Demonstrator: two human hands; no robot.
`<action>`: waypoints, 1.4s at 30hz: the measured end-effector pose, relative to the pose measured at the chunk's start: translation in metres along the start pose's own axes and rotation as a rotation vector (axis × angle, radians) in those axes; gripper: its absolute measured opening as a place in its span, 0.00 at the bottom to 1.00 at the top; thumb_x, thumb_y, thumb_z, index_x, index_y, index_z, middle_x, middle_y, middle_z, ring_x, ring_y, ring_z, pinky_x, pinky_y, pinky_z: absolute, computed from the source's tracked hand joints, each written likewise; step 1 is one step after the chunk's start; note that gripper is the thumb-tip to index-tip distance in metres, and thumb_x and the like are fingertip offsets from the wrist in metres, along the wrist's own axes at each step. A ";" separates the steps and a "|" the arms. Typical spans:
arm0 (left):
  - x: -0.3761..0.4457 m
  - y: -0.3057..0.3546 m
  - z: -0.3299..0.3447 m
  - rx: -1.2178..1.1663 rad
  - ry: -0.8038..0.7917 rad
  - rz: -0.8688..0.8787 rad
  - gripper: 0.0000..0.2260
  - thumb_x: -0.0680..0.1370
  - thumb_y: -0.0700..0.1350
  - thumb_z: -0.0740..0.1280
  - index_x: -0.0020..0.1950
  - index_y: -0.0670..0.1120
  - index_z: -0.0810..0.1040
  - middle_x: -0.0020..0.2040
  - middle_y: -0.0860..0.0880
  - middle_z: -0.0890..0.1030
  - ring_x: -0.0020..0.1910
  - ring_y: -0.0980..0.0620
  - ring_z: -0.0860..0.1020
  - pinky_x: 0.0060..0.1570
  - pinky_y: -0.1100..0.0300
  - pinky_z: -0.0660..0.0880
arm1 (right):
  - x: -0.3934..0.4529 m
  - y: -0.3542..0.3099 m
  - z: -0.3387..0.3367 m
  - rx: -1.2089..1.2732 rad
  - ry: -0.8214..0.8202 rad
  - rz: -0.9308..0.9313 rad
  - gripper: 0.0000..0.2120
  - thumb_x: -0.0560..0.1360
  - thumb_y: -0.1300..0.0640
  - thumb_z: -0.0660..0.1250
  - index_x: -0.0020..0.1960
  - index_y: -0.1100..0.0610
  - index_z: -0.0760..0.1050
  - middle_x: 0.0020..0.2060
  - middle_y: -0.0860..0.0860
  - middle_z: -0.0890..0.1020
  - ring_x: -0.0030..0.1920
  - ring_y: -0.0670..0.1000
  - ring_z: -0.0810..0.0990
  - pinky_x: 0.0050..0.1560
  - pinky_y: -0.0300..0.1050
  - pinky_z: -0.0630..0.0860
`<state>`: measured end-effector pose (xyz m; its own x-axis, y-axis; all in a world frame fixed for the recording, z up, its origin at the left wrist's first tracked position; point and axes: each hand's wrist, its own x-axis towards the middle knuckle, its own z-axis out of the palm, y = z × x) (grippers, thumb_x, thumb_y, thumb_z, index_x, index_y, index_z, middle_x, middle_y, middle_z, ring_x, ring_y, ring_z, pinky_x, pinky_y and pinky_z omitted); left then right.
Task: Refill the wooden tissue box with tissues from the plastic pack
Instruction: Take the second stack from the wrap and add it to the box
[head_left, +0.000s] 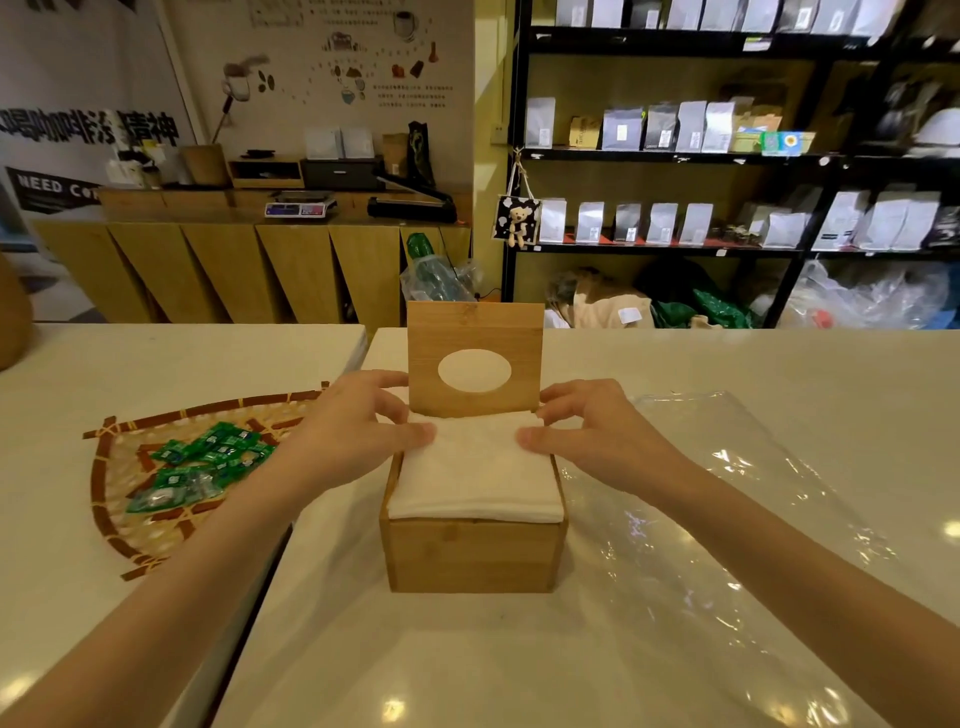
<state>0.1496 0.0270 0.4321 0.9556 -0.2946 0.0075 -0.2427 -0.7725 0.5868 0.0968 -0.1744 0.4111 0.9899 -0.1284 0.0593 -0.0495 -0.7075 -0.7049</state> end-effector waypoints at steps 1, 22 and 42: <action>-0.001 0.001 0.000 0.038 -0.005 0.020 0.09 0.72 0.50 0.69 0.43 0.45 0.82 0.72 0.54 0.67 0.71 0.51 0.60 0.69 0.48 0.59 | -0.001 -0.003 0.000 -0.086 0.016 -0.020 0.12 0.70 0.49 0.71 0.48 0.56 0.81 0.63 0.50 0.73 0.68 0.51 0.61 0.67 0.51 0.61; -0.009 0.013 0.020 0.622 0.109 0.078 0.13 0.71 0.55 0.67 0.48 0.46 0.80 0.58 0.48 0.76 0.67 0.47 0.64 0.64 0.42 0.66 | -0.006 -0.038 0.020 -0.770 0.006 0.070 0.18 0.74 0.55 0.64 0.30 0.54 0.61 0.36 0.51 0.70 0.58 0.58 0.72 0.68 0.68 0.51; -0.012 0.025 -0.009 0.796 -0.403 0.108 0.25 0.70 0.56 0.69 0.65 0.54 0.71 0.62 0.50 0.73 0.66 0.48 0.64 0.63 0.47 0.68 | -0.007 -0.047 -0.017 -0.622 -0.547 0.037 0.26 0.68 0.47 0.71 0.61 0.60 0.75 0.53 0.59 0.78 0.53 0.57 0.77 0.46 0.47 0.75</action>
<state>0.1336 0.0160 0.4540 0.8261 -0.4476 -0.3424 -0.5150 -0.8463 -0.1362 0.0902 -0.1521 0.4560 0.9029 0.0836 -0.4217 0.0114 -0.9852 -0.1709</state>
